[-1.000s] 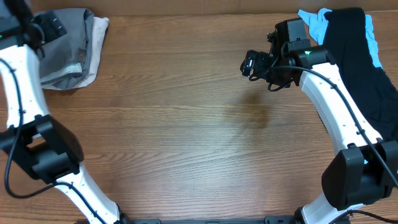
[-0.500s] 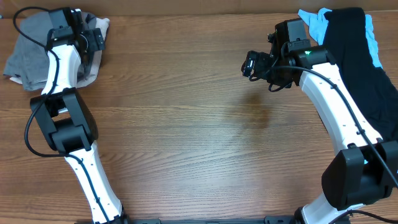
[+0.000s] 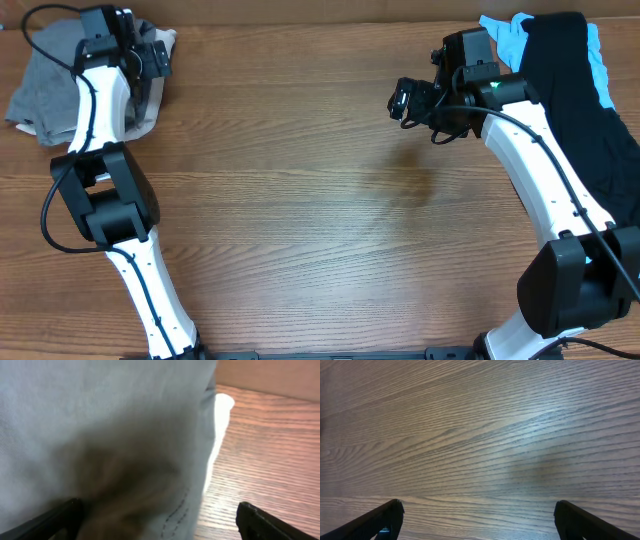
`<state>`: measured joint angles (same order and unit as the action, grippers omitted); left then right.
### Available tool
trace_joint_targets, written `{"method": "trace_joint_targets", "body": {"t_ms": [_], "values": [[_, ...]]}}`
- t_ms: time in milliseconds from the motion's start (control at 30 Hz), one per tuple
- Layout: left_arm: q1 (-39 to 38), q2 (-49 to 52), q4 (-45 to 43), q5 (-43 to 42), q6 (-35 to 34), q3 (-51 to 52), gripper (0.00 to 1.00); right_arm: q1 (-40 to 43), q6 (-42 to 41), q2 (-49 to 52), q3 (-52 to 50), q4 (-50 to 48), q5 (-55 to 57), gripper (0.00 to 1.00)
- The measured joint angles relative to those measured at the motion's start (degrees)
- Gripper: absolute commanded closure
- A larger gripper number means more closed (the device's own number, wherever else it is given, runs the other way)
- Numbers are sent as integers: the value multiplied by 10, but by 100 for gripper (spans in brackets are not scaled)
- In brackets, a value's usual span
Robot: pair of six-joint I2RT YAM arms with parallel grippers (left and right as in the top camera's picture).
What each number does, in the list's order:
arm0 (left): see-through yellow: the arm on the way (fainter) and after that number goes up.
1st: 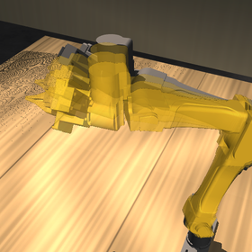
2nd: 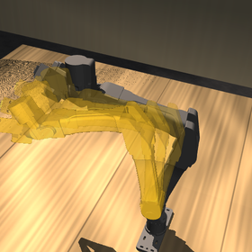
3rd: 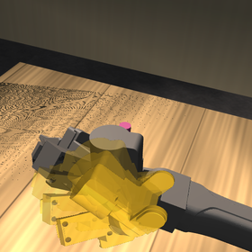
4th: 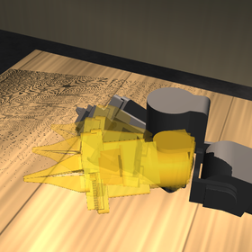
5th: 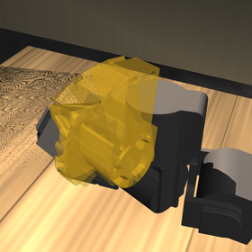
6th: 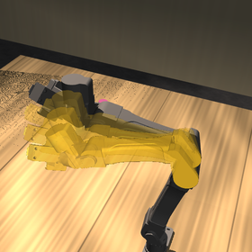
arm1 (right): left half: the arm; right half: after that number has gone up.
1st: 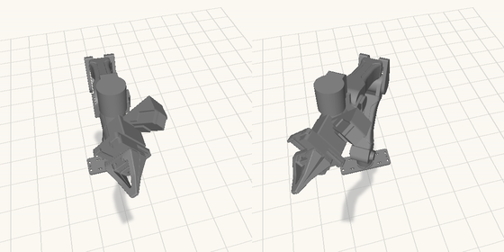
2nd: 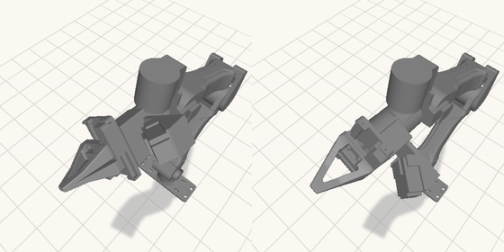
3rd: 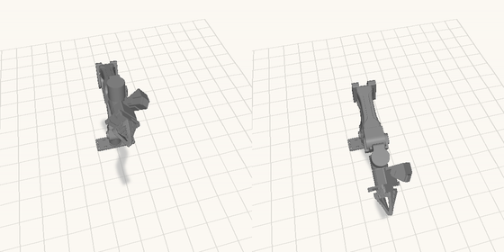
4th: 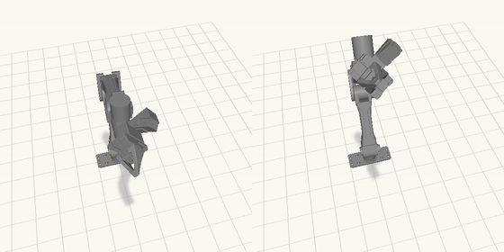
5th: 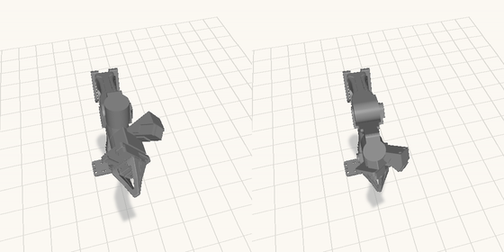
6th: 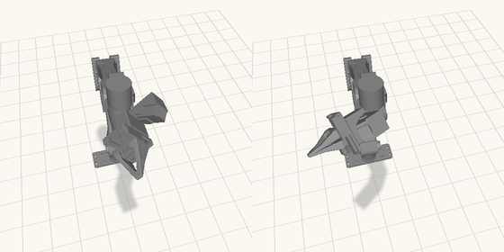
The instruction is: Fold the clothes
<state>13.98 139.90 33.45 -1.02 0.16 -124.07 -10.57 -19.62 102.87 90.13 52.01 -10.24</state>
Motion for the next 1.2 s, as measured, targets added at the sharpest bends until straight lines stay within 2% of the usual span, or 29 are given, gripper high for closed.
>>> {"method": "trace_joint_targets", "body": {"t_ms": [167,333,467,600,833,1200], "values": [[-5,-34,54,-7,-17,-52,0,1,1,-1,45,28,4,0],[-9,-122,60,-21,-61,-80,0,0,15,-31,135,119,17,0],[-9,-181,56,-28,-79,-98,0,-2,24,-90,223,216,20,0],[-9,-198,61,-31,-90,-104,0,-4,27,-167,273,289,6,0],[-9,-186,119,-33,-93,-102,0,-4,29,-265,286,313,-19,0],[-9,-186,136,-33,-92,-102,0,-4,30,-269,286,357,-9,0]]}}
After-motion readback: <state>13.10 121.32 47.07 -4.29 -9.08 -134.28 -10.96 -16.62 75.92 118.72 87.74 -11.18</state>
